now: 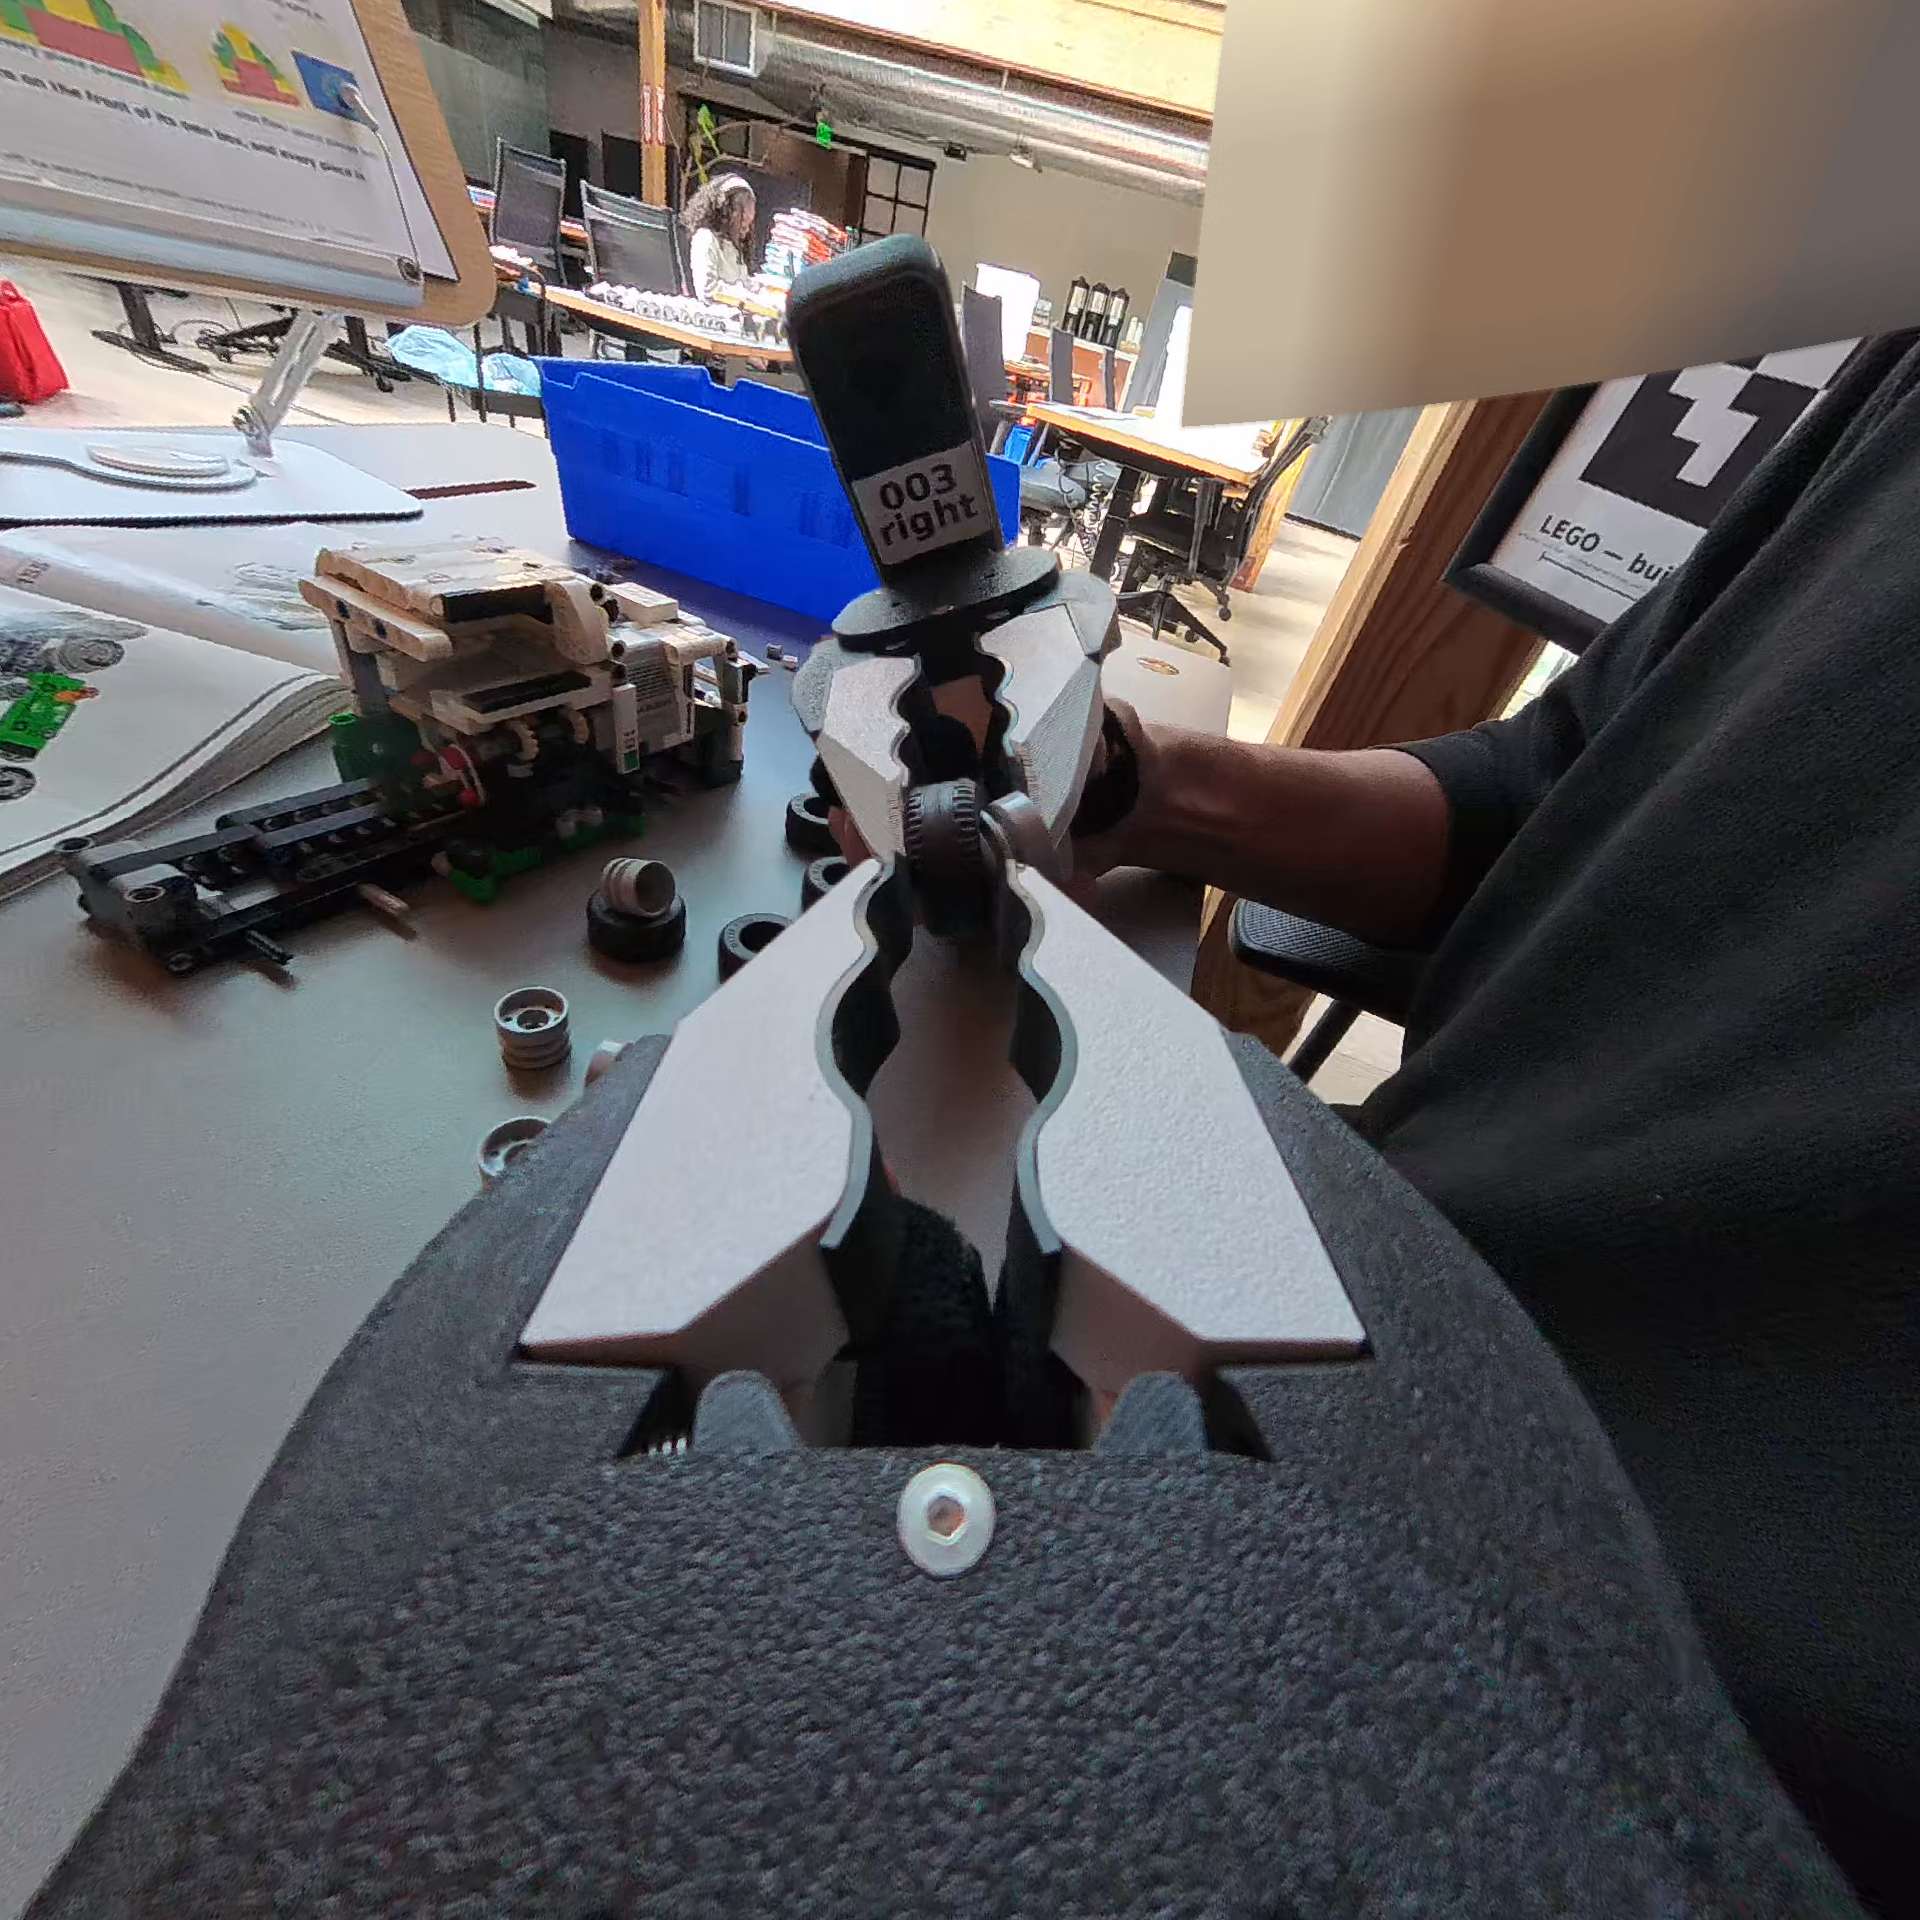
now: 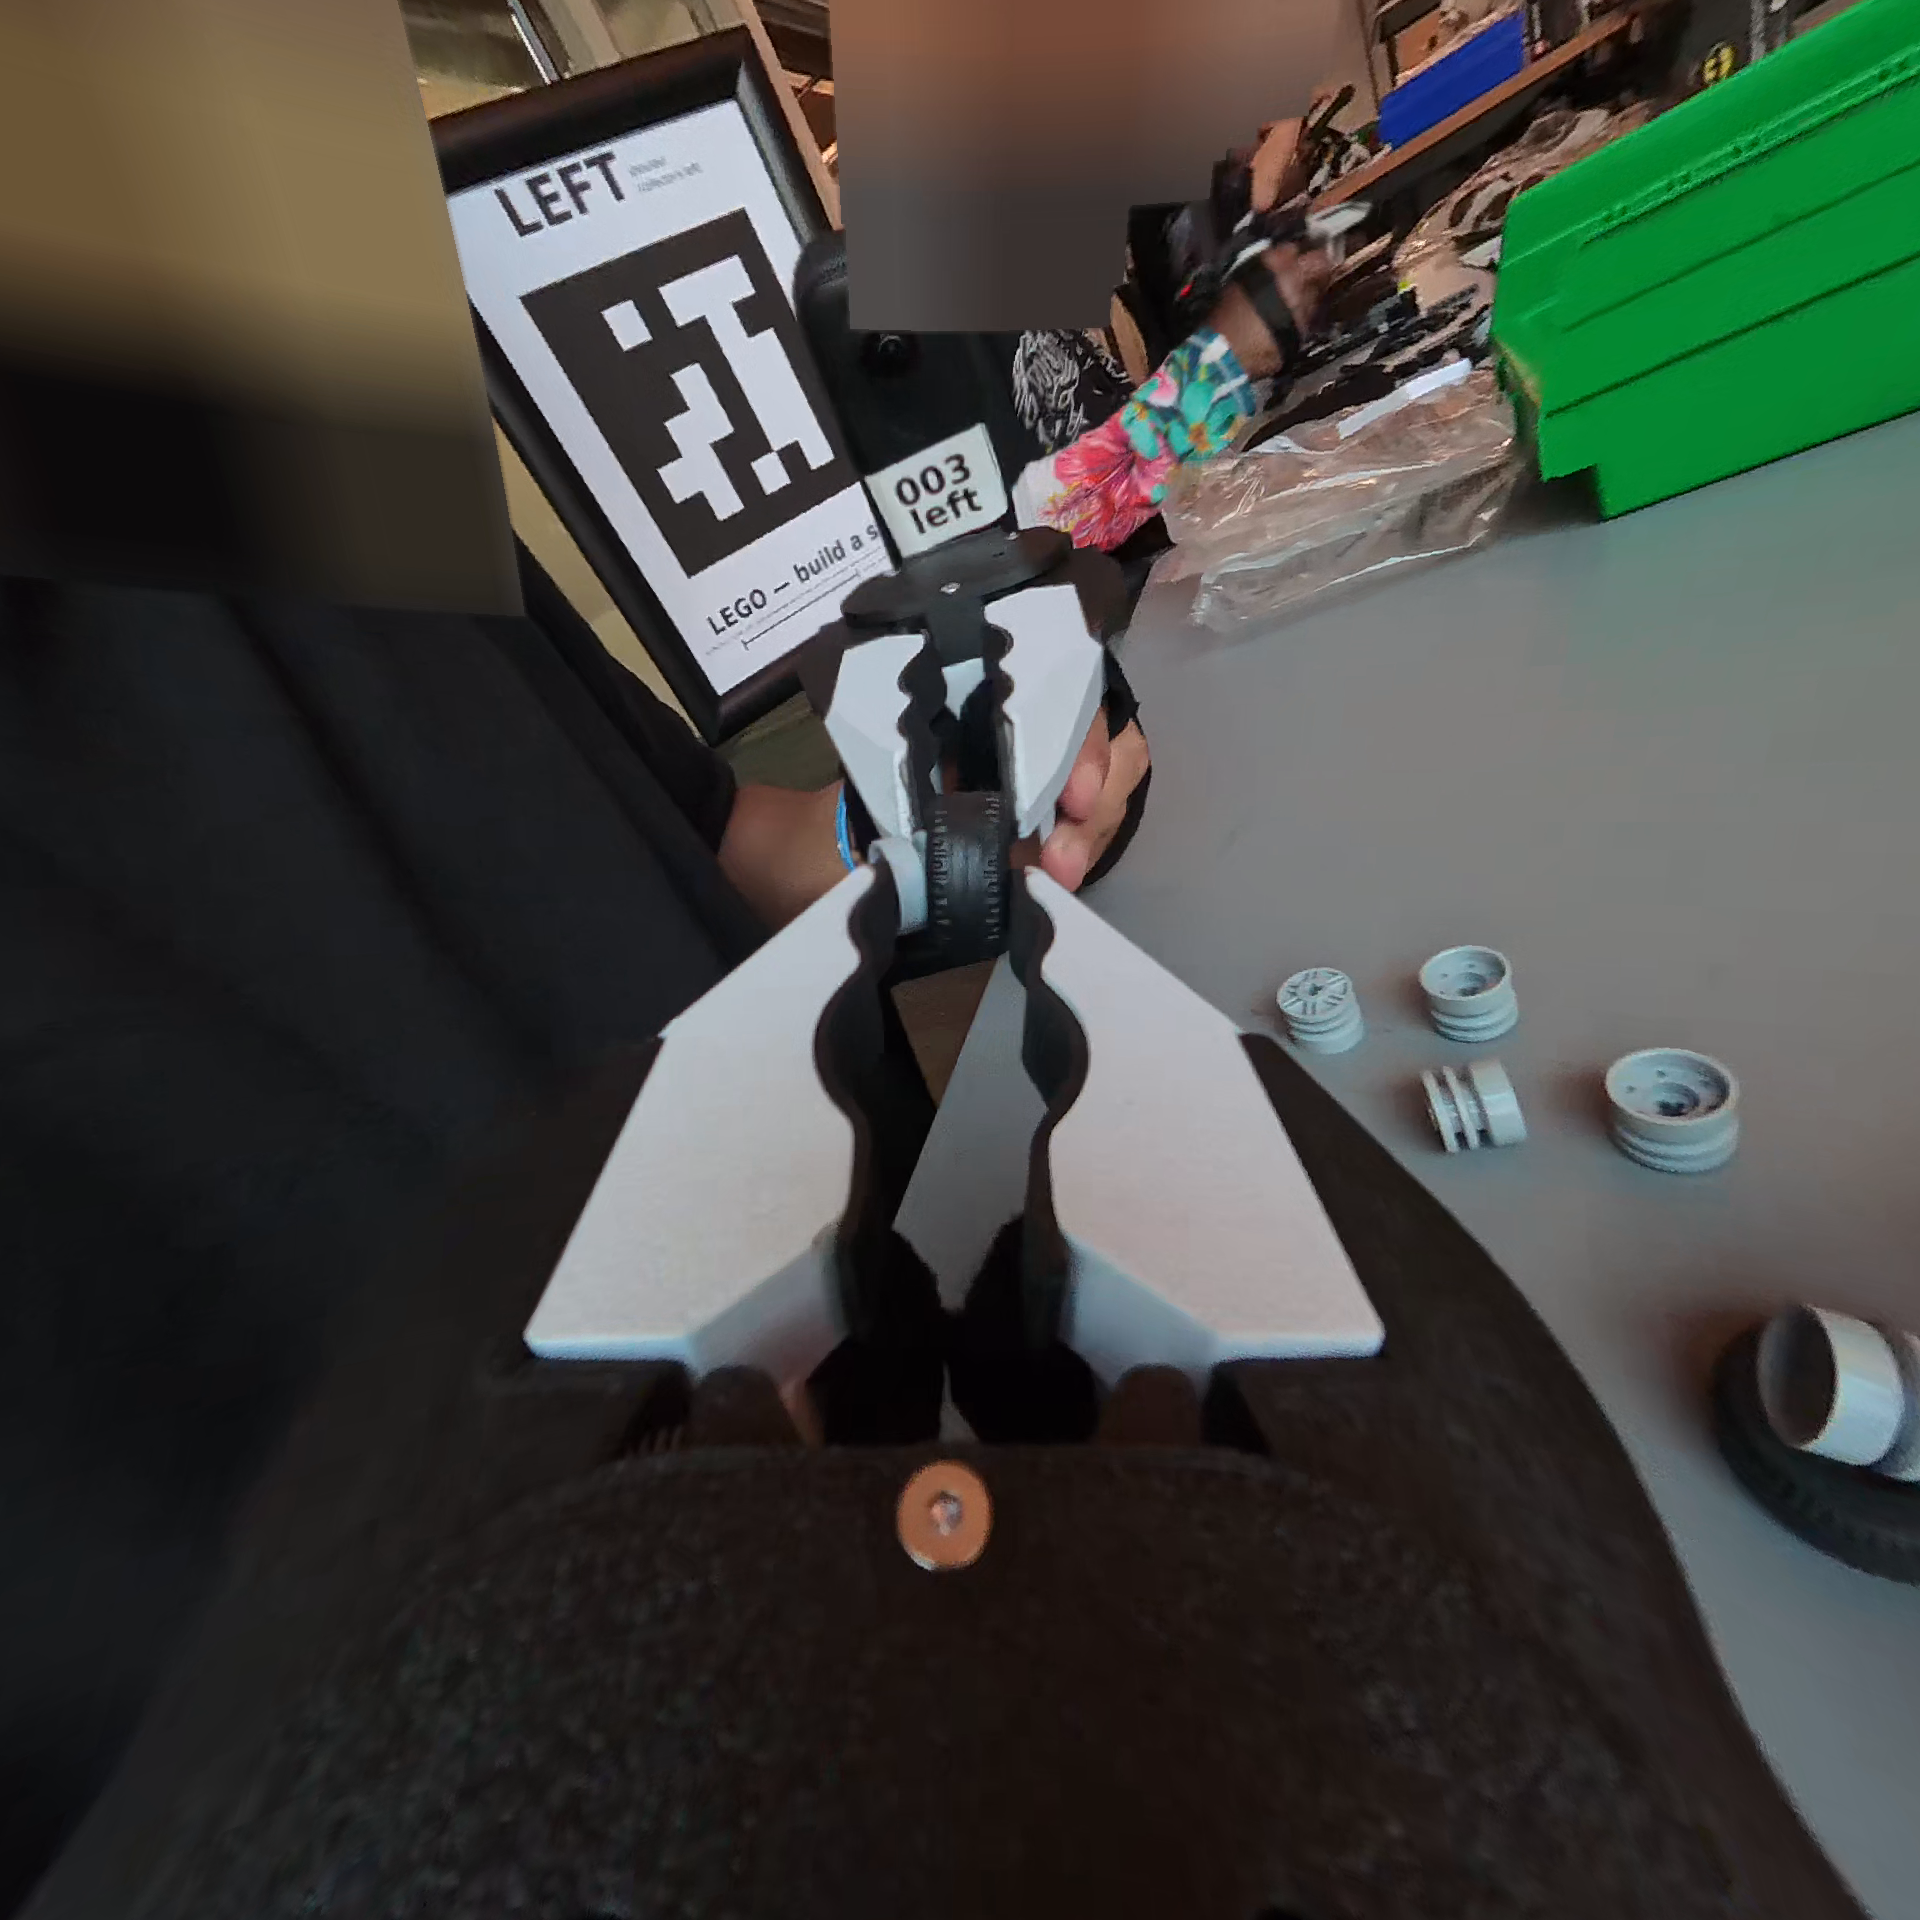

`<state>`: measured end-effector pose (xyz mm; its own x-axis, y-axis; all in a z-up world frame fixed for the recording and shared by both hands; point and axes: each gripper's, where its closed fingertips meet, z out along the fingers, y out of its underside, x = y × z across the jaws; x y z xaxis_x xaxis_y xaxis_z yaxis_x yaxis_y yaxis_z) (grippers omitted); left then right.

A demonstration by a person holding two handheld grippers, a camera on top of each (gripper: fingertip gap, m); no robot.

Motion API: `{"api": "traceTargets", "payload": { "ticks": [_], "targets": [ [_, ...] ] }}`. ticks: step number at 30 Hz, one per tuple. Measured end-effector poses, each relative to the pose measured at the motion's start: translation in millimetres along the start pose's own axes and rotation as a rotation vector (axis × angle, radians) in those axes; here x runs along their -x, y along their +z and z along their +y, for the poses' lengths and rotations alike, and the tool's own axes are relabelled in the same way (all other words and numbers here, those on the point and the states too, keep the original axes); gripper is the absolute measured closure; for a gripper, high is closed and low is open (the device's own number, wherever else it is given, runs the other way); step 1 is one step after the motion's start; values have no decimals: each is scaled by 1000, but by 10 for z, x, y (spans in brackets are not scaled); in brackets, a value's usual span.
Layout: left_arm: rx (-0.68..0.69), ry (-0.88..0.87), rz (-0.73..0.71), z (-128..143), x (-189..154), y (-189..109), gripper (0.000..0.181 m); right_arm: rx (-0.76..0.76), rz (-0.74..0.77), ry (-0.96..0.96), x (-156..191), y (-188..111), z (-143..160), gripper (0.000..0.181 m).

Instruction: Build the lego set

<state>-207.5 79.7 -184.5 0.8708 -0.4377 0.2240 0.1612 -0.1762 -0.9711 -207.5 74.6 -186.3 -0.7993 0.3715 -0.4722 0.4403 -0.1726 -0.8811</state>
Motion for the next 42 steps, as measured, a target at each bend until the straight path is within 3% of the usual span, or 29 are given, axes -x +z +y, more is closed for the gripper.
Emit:
{"api": "traceTargets", "payload": {
  "ticks": [8, 11, 15, 24, 33, 37, 39, 42],
  "targets": [
    [38, 15, -17, 51, -2, 34, 169, -40, 24, -14, 20, -12, -16, 158],
    [90, 69, -34, 132, -63, 137, 170, 0, -5, 3, 73, 66, 66, 139],
    [78, 44, -50, 112, -3, 88, 170, -14, 44, -26, 22, -23, 34, 155],
    [16, -34, -41, 36, -40, 112, 171, -9, 118, -199, 62, -47, -9, 156],
    [22, -120, -35, 79, -12, 166, 171, 7, 156, -224, 6, -91, 39, 157],
    [15, -19, -50, 26, -11, 137, 169, -103, 35, 80, 36, -79, -54, 156],
    [62, 181, -115, 15, 0, 95, 163, -155, -35, 281, 46, -60, -87, 157],
    [78, 542, -293, -104, -3, 46, 138, -209, -156, 574, 100, -35, -126, 157]
  ]
}}
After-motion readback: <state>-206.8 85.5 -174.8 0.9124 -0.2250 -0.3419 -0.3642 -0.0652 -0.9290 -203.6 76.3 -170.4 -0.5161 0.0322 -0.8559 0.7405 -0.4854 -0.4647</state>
